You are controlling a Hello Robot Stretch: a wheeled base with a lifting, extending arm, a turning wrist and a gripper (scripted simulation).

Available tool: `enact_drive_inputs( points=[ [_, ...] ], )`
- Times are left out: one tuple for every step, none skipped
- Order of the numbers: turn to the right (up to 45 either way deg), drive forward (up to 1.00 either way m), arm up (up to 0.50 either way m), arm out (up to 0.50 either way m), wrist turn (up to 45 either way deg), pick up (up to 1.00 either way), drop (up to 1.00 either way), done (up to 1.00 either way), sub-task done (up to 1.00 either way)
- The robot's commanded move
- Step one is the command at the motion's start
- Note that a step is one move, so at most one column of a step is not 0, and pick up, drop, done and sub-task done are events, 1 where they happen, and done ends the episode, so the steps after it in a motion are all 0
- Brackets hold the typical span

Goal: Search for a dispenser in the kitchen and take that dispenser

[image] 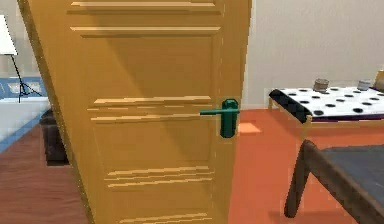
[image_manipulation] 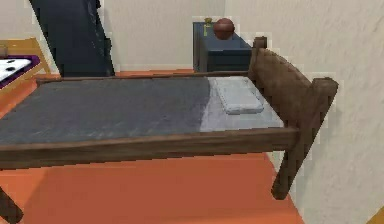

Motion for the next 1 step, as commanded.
enact_drive_inputs(
  points=[
    [-45.0, 0.0, 0.0, 0.0, 0.0, 0.0, 0.0, 0.0, 0.0]
  ],
)
